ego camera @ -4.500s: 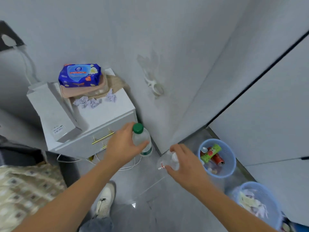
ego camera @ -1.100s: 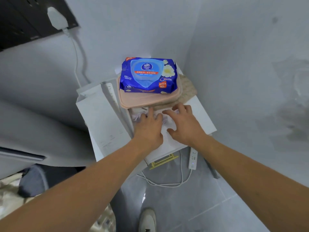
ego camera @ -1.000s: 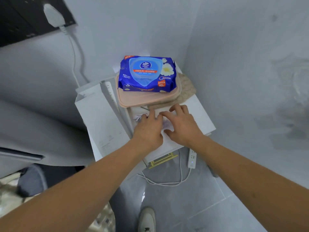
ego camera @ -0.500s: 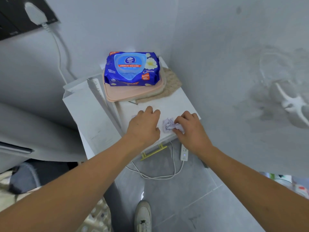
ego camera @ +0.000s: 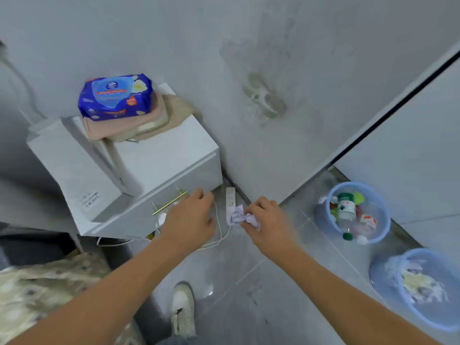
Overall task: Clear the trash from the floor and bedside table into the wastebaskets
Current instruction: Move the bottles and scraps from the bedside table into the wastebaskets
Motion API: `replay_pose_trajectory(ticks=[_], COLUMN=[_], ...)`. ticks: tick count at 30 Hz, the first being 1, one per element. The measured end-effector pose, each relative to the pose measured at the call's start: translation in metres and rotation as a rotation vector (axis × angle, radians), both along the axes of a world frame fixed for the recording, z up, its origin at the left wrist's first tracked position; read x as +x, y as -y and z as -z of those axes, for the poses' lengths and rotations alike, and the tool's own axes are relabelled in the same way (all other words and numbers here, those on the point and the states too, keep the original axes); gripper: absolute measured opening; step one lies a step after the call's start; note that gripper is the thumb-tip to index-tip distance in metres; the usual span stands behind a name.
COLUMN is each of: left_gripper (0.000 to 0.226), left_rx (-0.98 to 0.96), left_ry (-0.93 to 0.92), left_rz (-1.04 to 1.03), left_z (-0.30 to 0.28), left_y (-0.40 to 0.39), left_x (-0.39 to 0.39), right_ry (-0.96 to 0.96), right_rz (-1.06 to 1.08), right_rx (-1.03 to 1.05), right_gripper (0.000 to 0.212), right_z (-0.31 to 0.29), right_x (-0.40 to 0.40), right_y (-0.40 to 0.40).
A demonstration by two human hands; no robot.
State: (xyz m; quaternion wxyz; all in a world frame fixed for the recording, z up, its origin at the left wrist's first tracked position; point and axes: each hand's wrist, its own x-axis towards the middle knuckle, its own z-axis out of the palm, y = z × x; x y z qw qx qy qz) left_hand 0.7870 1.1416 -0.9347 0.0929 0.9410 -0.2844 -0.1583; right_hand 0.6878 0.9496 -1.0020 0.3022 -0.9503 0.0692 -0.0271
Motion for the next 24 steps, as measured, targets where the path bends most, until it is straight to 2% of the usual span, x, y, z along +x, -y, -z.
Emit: replay_pose_trajectory(ticks=[6,13,18,24], left_gripper=[0.015,0.013,0.015,0.011], left_rx=[-0.089,-0.125,-0.132,-0.135], left_ry=[-0.009,-0.036,-0.104,-0.166], left_rz=[0.154,0.416,0.593,0.692], left_z=[0.002,0.016,0.059,0.143], left_y=[0.103,0.267,0.372,0.477], left_x=[-0.111,-0.224,-0.313,-0.383], right_ry=[-0.05,-0.062,-0.073,-0.137], right_rz=[0.182,0.521,0.723,1.017], right_rx=[0.065,0.037,0.078,0.122], right_gripper=[0.016,0.019,0.018,0.019], right_z=[-0.001,0.002,0.042,0.115], right_x=[-0.152,-0.303,-0.403,-0.486], right_y=[0.095,0.22,0.288,0.364])
